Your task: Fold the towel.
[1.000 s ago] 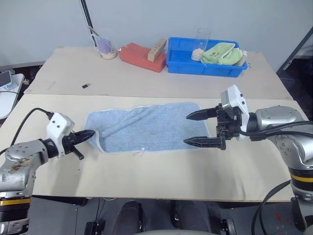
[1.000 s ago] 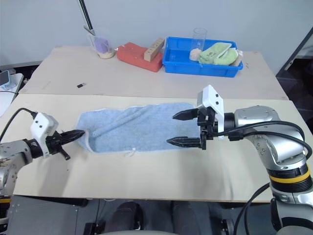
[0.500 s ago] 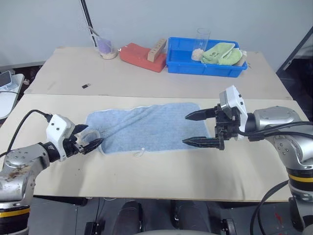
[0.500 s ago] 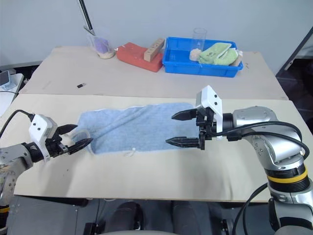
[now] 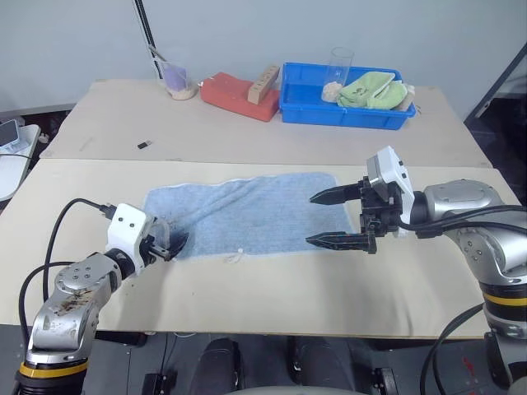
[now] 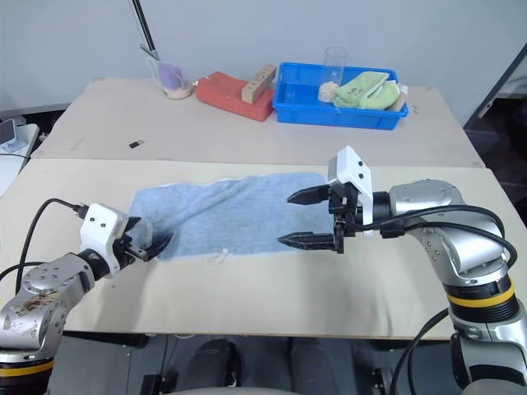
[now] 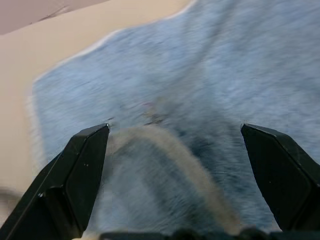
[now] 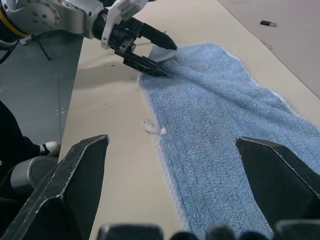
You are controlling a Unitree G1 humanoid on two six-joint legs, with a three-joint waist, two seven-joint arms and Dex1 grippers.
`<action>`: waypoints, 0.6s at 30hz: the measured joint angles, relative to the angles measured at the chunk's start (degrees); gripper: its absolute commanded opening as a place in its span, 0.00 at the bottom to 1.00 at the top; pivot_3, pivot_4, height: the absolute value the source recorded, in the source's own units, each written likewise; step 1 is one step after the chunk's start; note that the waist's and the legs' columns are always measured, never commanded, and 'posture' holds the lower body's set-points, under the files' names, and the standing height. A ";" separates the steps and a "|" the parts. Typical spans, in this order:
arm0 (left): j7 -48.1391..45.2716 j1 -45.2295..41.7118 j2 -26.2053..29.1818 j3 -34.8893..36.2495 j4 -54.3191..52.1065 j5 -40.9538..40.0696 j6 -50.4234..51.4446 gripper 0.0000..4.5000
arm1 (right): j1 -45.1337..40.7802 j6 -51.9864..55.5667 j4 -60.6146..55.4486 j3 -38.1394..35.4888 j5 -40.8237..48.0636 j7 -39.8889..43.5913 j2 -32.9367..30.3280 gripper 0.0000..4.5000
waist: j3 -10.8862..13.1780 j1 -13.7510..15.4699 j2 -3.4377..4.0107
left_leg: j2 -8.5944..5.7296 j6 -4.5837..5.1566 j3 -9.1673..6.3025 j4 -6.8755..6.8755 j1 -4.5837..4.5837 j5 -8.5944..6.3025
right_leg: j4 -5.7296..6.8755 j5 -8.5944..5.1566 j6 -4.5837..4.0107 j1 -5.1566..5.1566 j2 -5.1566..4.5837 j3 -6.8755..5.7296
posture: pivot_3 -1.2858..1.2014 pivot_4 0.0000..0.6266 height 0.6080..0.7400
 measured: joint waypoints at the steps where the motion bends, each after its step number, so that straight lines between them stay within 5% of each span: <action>1: 1.26 0.28 -0.59 0.04 -0.44 0.27 0.53 1.00 | 0.00 -0.02 0.00 0.00 0.00 0.01 0.00 1.00 | 0.00 0.00 0.00 | 0.00 0.00 -0.01 0.00 0.00 0.00 | -0.01 0.00 0.00 0.01 0.00 0.00 | 0.52 0.24 0.40; 9: 6.60 1.10 -2.94 1.21 -3.05 1.04 4.39 0.94 | 0.00 -0.46 0.57 0.02 -0.02 0.19 0.00 1.00 | 0.00 0.01 0.00 | -0.01 0.00 -0.05 0.00 0.01 0.00 | 0.00 0.00 0.00 0.02 0.00 -0.01 | 0.52 0.24 0.40; 11: 7.22 1.19 -3.18 1.49 -3.61 1.04 5.31 0.81 | 0.00 -0.47 0.64 0.06 -0.04 0.27 0.00 1.00 | 0.00 0.00 0.00 | -0.01 0.00 -0.06 0.00 0.01 0.00 | 0.00 0.00 0.00 0.02 0.00 -0.01 | 0.52 0.24 0.40; 18: 8.87 2.41 -4.99 2.94 -5.75 0.86 7.79 0.06 | -0.01 -0.52 1.10 0.57 -0.11 0.38 0.01 1.00 | 0.00 0.03 0.00 | -0.02 0.00 -0.12 0.00 0.01 0.00 | 0.00 0.00 0.00 0.02 -0.01 -0.01 | 0.52 0.24 0.40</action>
